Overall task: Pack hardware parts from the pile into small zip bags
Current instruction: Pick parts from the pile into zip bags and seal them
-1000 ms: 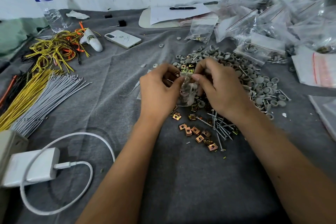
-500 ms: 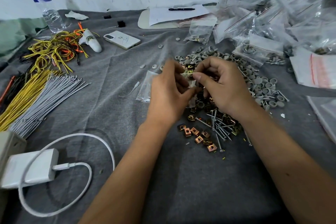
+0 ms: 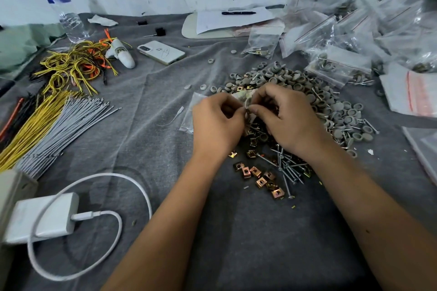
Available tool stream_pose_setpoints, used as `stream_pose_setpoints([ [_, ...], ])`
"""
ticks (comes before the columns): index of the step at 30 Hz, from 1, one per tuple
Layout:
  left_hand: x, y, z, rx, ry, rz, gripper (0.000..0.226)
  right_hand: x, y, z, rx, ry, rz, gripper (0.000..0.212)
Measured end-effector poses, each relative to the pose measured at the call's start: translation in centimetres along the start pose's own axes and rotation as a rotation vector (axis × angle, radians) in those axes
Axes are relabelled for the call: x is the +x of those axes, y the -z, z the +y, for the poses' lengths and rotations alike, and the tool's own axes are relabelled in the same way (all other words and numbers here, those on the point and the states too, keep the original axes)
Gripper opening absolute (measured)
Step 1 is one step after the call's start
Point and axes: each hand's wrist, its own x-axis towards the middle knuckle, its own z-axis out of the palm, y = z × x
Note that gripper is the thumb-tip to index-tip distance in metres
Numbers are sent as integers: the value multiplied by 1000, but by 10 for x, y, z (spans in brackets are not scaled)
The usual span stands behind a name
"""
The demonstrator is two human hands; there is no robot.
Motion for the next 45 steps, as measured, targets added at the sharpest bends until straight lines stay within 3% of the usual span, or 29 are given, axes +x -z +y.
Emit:
stream_pose_setpoints([
  [4,-2,1,6,-54,-46,61,11,0,1,2,-90,2,-9,7],
  [11,-4,1,8,-56,-88,69,13,-1,4,-5,-12,65,197,15],
  [15,-3,2,7,-68,-73,95,13,-3,5,-9,25,81,200,22],
  [20,-1,3,6,-96,-52,123,14,-5,3,-10,-11,119,125,15],
  [31,8,20,7,-259,5,249,21,-3,-11,-11,-120,247,-137,36],
  [37,10,25,6,-249,39,374,21,-3,-7,-12,-102,285,137,26],
  [40,10,26,6,-232,53,447,18,-5,-8,-12,-125,287,115,14],
  [45,10,30,7,-238,78,533,15,-6,-13,-16,-115,288,169,16],
])
